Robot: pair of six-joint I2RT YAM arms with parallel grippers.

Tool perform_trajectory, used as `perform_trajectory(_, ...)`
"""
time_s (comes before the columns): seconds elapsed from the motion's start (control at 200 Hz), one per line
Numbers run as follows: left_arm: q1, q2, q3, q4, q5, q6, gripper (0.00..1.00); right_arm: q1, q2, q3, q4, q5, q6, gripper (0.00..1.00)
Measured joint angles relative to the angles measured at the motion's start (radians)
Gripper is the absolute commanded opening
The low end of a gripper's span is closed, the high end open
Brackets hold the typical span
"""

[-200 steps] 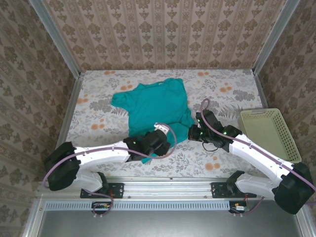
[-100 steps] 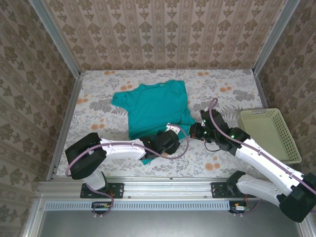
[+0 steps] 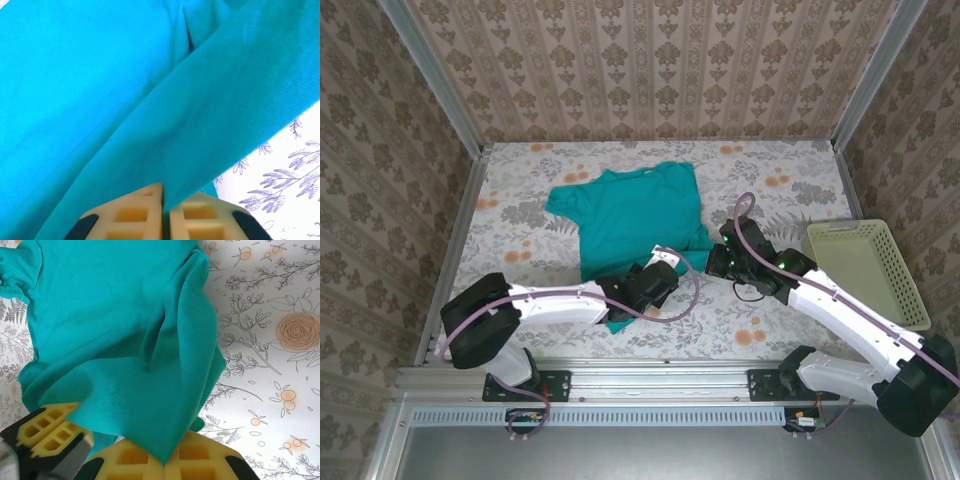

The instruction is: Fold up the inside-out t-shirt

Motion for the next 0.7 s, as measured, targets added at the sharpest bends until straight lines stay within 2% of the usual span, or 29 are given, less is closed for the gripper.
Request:
perform_trajectory(0.04, 0.000, -0.015, -0.005, 0.000, 0.002, 0.000, 0.00, -0.003, 0.008, 0.000, 0.000, 0.006, -0.004, 0.03)
perform_trajectory(0.15, 0.006, -0.063, -0.017, -0.002, 0.030, 0.003, 0.00, -0.020, 0.044, 0.000, 0.002, 0.012, -0.030, 0.06)
perform_trajectory(0.335, 0.042, -0.227, -0.058, -0.003, 0.132, -0.003, 0.00, -0.052, 0.060, -0.003, 0.016, 0.014, -0.101, 0.22)
perform_trajectory(0.485, 0.123, -0.308, -0.061, -0.001, 0.264, -0.022, 0.00, -0.057, 0.010, -0.068, 0.106, -0.012, -0.160, 0.34)
perform_trajectory(0.6, 0.172, -0.308, -0.061, -0.011, 0.335, -0.035, 0.00, -0.019, -0.047, -0.162, 0.201, -0.027, -0.195, 0.41)
perform_trajectory(0.7, 0.203, -0.307, -0.047, -0.036, 0.389, -0.045, 0.00, 0.071, -0.084, -0.254, 0.307, -0.034, -0.213, 0.47)
